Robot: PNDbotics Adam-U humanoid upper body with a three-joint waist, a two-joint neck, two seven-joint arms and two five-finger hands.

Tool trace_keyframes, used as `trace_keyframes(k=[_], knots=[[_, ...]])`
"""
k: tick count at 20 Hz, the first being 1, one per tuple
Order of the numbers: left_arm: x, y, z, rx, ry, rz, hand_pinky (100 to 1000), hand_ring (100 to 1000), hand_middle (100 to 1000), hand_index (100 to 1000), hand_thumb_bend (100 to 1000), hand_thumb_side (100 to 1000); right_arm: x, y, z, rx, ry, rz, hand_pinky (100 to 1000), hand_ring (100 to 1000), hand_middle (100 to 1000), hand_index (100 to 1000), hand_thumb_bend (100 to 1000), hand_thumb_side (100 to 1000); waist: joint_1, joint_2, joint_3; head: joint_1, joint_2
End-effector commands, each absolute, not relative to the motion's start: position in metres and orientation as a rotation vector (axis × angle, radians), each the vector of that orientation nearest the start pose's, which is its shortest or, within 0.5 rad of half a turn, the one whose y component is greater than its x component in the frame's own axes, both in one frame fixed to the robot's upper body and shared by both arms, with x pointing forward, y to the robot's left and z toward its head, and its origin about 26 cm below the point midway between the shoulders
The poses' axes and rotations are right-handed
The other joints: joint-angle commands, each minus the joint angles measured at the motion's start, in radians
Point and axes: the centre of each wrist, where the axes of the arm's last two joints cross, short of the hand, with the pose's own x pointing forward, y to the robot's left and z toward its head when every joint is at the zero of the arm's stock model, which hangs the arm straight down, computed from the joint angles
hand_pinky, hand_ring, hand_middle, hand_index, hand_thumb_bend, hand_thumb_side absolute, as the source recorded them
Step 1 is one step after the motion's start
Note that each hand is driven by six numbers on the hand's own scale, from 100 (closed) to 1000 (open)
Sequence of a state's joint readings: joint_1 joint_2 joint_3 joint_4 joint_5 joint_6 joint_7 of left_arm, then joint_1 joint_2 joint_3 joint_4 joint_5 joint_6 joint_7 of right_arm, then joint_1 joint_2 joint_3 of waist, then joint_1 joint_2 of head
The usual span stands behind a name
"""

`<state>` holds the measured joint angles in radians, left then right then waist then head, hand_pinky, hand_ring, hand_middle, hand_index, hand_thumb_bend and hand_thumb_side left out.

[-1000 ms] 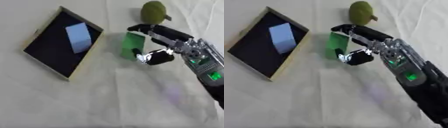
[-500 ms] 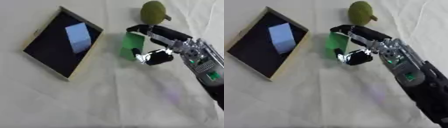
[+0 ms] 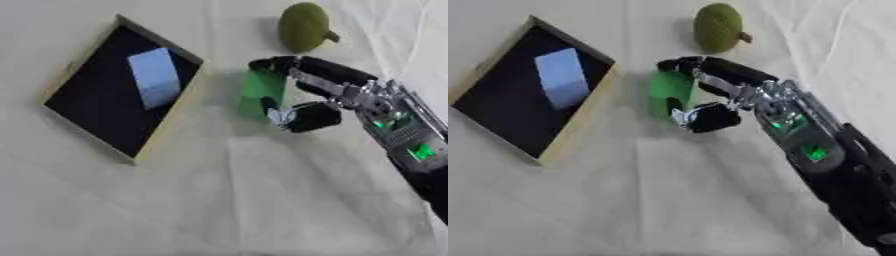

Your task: Pick up objects on the table and place them in the box.

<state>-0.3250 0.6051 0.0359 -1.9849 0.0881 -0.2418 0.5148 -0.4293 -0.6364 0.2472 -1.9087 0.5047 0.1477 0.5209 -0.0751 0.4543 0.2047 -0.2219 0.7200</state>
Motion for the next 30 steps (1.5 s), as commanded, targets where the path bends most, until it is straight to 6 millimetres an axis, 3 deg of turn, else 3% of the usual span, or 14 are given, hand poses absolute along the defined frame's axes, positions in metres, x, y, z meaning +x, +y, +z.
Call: trace_keyframes(k=[1, 5, 17, 18, 19, 20, 21, 23, 30], knots=[[0.295, 0.307, 0.247, -0.627, 3.549, -0.009, 757, 794, 776, 809, 276, 770, 0.311, -0.251, 0.224, -0.615, -1.659, 1.471, 957, 1000, 920, 1000, 100, 428, 0.021, -0.001, 0.000, -0.001, -0.007], [0.295, 0.308, 0.247, -0.637, 3.550, -0.008, 758, 794, 776, 809, 276, 772, 0.303, -0.250, 0.241, -0.685, -1.752, 1.466, 959, 1000, 928, 1000, 100, 392, 0.018, -0.002, -0.002, 0.001, -0.003], [0.295, 0.308, 0.247, -0.643, 3.547, -0.005, 758, 793, 777, 808, 275, 770, 0.302, -0.256, 0.248, -0.744, -1.824, 1.417, 961, 1000, 934, 1000, 100, 488, 0.017, -0.003, -0.005, 0.008, -0.001], [0.295, 0.308, 0.247, -0.643, 3.547, -0.005, 758, 793, 777, 808, 276, 770, 0.302, -0.256, 0.248, -0.742, -1.824, 1.417, 961, 1000, 938, 1000, 100, 464, 0.017, -0.003, -0.005, 0.007, -0.001], [0.295, 0.308, 0.247, -0.643, 3.547, -0.004, 758, 793, 777, 809, 276, 770, 0.302, -0.256, 0.247, -0.737, -1.822, 1.421, 959, 1000, 938, 1000, 100, 364, 0.017, -0.002, -0.005, 0.007, -0.001], [0.295, 0.308, 0.247, -0.643, 3.546, -0.004, 759, 794, 777, 809, 277, 768, 0.302, -0.256, 0.246, -0.727, -1.820, 1.425, 956, 1000, 934, 1000, 104, 204, 0.017, -0.002, -0.005, 0.007, -0.001], [0.295, 0.308, 0.247, -0.644, 3.546, -0.005, 759, 794, 777, 809, 279, 765, 0.302, -0.256, 0.246, -0.715, -1.818, 1.429, 955, 1000, 932, 1000, 160, 127, 0.018, -0.002, -0.005, 0.007, -0.001], [0.295, 0.308, 0.247, -0.643, 3.544, -0.006, 759, 794, 777, 809, 282, 763, 0.302, -0.255, 0.246, -0.695, -1.814, 1.437, 954, 1000, 932, 1000, 233, 100, 0.018, -0.002, -0.006, 0.006, -0.001], [0.295, 0.309, 0.247, -0.644, 3.543, -0.005, 759, 794, 777, 809, 284, 762, 0.302, -0.253, 0.247, -0.647, -1.821, 1.457, 954, 1000, 932, 1000, 202, 100, 0.018, -0.003, -0.007, 0.004, -0.002]])
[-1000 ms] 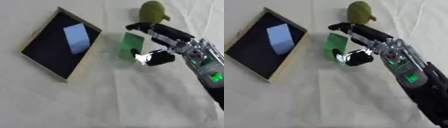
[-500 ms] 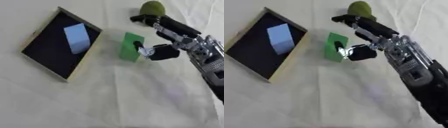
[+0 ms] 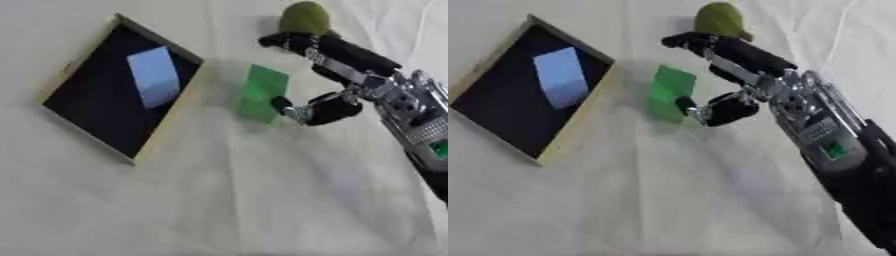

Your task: Pick up objects on the table and place them in the box.

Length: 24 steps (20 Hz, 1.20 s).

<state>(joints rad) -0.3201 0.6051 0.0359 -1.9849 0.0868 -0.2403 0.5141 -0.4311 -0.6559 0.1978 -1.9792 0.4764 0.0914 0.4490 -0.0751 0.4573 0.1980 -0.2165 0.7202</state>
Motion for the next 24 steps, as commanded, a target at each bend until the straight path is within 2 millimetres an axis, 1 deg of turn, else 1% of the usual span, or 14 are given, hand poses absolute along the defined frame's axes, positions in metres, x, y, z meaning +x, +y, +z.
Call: trace_keyframes(k=[1, 8, 9, 12, 13, 19, 24], knots=[[0.295, 0.309, 0.247, -0.643, 3.544, -0.005, 759, 794, 777, 809, 284, 762, 0.302, -0.253, 0.247, -0.637, -1.821, 1.457, 954, 1000, 932, 1000, 194, 100, 0.018, -0.006, -0.001, -0.002, -0.002], [0.295, 0.309, 0.247, -0.643, 3.545, 0.001, 759, 794, 777, 809, 283, 763, 0.302, -0.251, 0.243, -0.577, -1.809, 1.450, 954, 1000, 933, 1000, 164, 100, 0.016, -0.007, -0.002, -0.003, -0.002], [0.295, 0.309, 0.247, -0.644, 3.545, 0.002, 759, 794, 777, 809, 283, 762, 0.302, -0.251, 0.242, -0.569, -1.805, 1.448, 952, 1000, 932, 1000, 143, 100, 0.016, -0.007, -0.002, -0.003, -0.002], [0.295, 0.309, 0.247, -0.645, 3.544, 0.003, 759, 794, 774, 809, 283, 761, 0.302, -0.250, 0.238, -0.531, -1.791, 1.429, 951, 1000, 932, 1000, 111, 122, 0.015, -0.007, -0.002, -0.005, -0.002], [0.295, 0.309, 0.247, -0.644, 3.544, 0.004, 759, 794, 773, 808, 283, 762, 0.302, -0.250, 0.237, -0.521, -1.788, 1.420, 951, 1000, 932, 1000, 100, 151, 0.015, -0.007, -0.002, -0.005, -0.002], [0.295, 0.308, 0.247, -0.639, 3.545, 0.006, 759, 794, 768, 808, 282, 763, 0.301, -0.249, 0.231, -0.482, -1.754, 1.370, 951, 1000, 937, 1000, 100, 218, 0.014, -0.004, -0.002, -0.007, -0.004], [0.295, 0.308, 0.248, -0.636, 3.543, 0.005, 759, 795, 767, 808, 282, 762, 0.301, -0.248, 0.231, -0.490, -1.743, 1.347, 953, 1000, 940, 1000, 100, 219, 0.015, -0.002, 0.000, -0.010, -0.006]])
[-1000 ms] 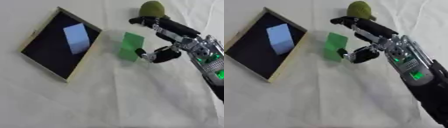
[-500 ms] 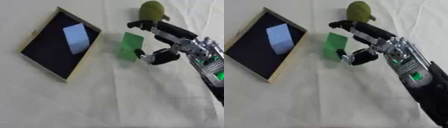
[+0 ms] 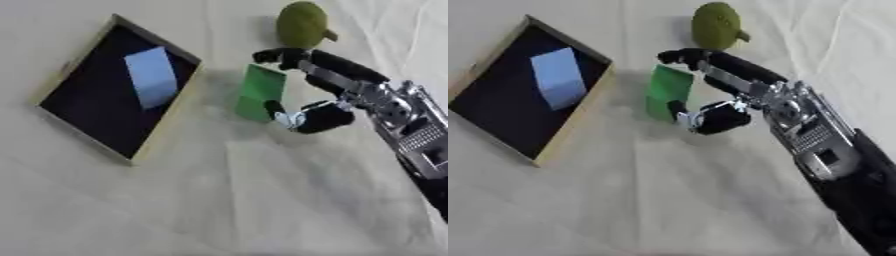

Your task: Pick up objects on the table and place them in the box.

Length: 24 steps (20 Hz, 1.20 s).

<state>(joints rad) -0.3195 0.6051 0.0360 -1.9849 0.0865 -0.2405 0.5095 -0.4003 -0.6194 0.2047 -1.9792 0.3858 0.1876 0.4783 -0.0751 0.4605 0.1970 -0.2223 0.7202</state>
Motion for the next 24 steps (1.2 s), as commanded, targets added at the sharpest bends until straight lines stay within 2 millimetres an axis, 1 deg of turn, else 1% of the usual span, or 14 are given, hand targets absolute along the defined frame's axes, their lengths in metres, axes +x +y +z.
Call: trace_keyframes(k=[1, 6, 13, 24], knots=[[0.295, 0.308, 0.248, -0.636, 3.543, 0.004, 759, 795, 767, 808, 282, 762, 0.301, -0.248, 0.231, -0.494, -1.742, 1.344, 953, 1000, 941, 1000, 100, 222, 0.015, -0.005, 0.001, -0.005, -0.007], [0.295, 0.308, 0.249, -0.631, 3.541, 0.002, 759, 796, 767, 808, 282, 764, 0.301, -0.248, 0.230, -0.504, -1.727, 1.323, 953, 1000, 941, 1000, 100, 248, 0.015, -0.003, 0.002, -0.008, -0.011], [0.295, 0.307, 0.249, -0.628, 3.541, -0.001, 759, 796, 768, 808, 281, 767, 0.303, -0.246, 0.225, -0.456, -1.696, 1.293, 944, 1000, 935, 1000, 100, 325, 0.017, 0.001, 0.004, -0.015, -0.015], [0.295, 0.307, 0.249, -0.624, 3.541, 0.002, 760, 798, 769, 808, 280, 770, 0.308, -0.246, 0.220, -0.421, -1.655, 1.301, 934, 1000, 903, 1000, 100, 382, 0.018, 0.007, 0.005, -0.018, -0.016]])
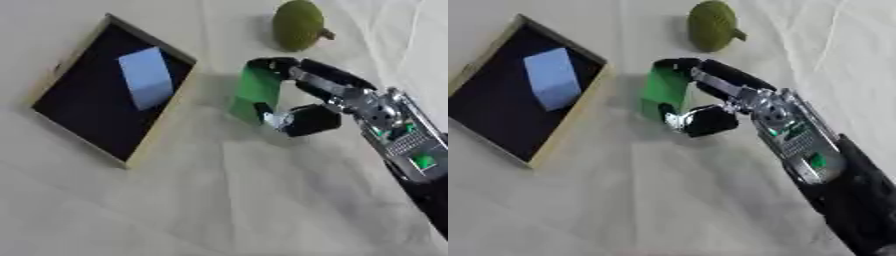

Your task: Pick up objects on the table and place them in the box.

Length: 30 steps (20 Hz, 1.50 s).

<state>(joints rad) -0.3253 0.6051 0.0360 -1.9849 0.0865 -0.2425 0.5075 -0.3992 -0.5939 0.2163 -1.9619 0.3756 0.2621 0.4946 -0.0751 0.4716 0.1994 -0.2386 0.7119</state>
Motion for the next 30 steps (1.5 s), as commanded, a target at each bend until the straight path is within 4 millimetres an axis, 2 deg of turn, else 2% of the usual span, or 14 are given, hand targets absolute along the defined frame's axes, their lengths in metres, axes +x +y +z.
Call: trace_keyframes(k=[1, 3, 6, 7, 9, 11, 13, 14, 18, 22, 30], knots=[[0.295, 0.307, 0.249, -0.624, 3.541, 0.003, 760, 798, 769, 808, 280, 770, 0.308, -0.246, 0.219, -0.419, -1.652, 1.300, 932, 1000, 893, 1000, 100, 389, 0.017, -0.004, 0.003, -0.002, -0.008], [0.295, 0.307, 0.249, -0.625, 3.541, 0.000, 760, 798, 769, 808, 279, 771, 0.309, -0.246, 0.218, -0.412, -1.651, 1.299, 927, 1000, 851, 1000, 100, 391, 0.017, -0.004, 0.003, -0.003, -0.009], [0.295, 0.307, 0.248, -0.626, 3.542, -0.002, 760, 798, 769, 807, 275, 774, 0.310, -0.246, 0.217, -0.402, -1.649, 1.290, 919, 1000, 738, 1000, 100, 388, 0.017, -0.003, 0.004, -0.004, -0.008], [0.295, 0.307, 0.248, -0.626, 3.543, -0.003, 760, 798, 769, 807, 274, 774, 0.310, -0.246, 0.216, -0.396, -1.650, 1.286, 918, 1000, 731, 1000, 100, 387, 0.017, -0.003, 0.004, -0.004, -0.008], [0.295, 0.307, 0.248, -0.626, 3.543, -0.005, 760, 798, 770, 808, 272, 776, 0.310, -0.246, 0.215, -0.381, -1.656, 1.276, 910, 988, 622, 1000, 100, 342, 0.016, -0.003, 0.003, -0.004, -0.008], [0.295, 0.307, 0.248, -0.627, 3.544, -0.005, 760, 798, 770, 808, 271, 777, 0.309, -0.247, 0.215, -0.371, -1.666, 1.264, 905, 976, 595, 1000, 100, 313, 0.017, -0.002, 0.004, -0.004, -0.008], [0.295, 0.307, 0.248, -0.629, 3.544, -0.007, 760, 798, 770, 808, 271, 777, 0.307, -0.247, 0.217, -0.369, -1.692, 1.255, 894, 954, 568, 996, 100, 258, 0.017, -0.002, 0.003, -0.004, -0.008], [0.295, 0.307, 0.248, -0.629, 3.544, -0.007, 760, 799, 771, 808, 270, 779, 0.306, -0.246, 0.219, -0.377, -1.711, 1.252, 886, 929, 535, 991, 100, 198, 0.017, -0.002, 0.003, -0.003, -0.007], [0.295, 0.308, 0.248, -0.633, 3.546, -0.005, 760, 799, 771, 807, 267, 780, 0.302, -0.245, 0.230, -0.430, -1.803, 1.243, 874, 864, 484, 979, 100, 100, 0.017, -0.004, 0.001, 0.008, -0.006], [0.295, 0.308, 0.247, -0.639, 3.549, -0.007, 761, 799, 772, 807, 264, 782, 0.303, -0.242, 0.244, -0.460, -1.905, 1.279, 875, 839, 477, 977, 100, 100, 0.017, -0.010, -0.001, 0.025, 0.001], [0.294, 0.310, 0.245, -0.657, 3.556, 0.011, 761, 799, 773, 807, 265, 781, 0.304, -0.225, 0.301, -0.436, -2.088, 1.439, 879, 812, 457, 957, 100, 100, 0.009, -0.031, -0.001, 0.026, 0.021]])
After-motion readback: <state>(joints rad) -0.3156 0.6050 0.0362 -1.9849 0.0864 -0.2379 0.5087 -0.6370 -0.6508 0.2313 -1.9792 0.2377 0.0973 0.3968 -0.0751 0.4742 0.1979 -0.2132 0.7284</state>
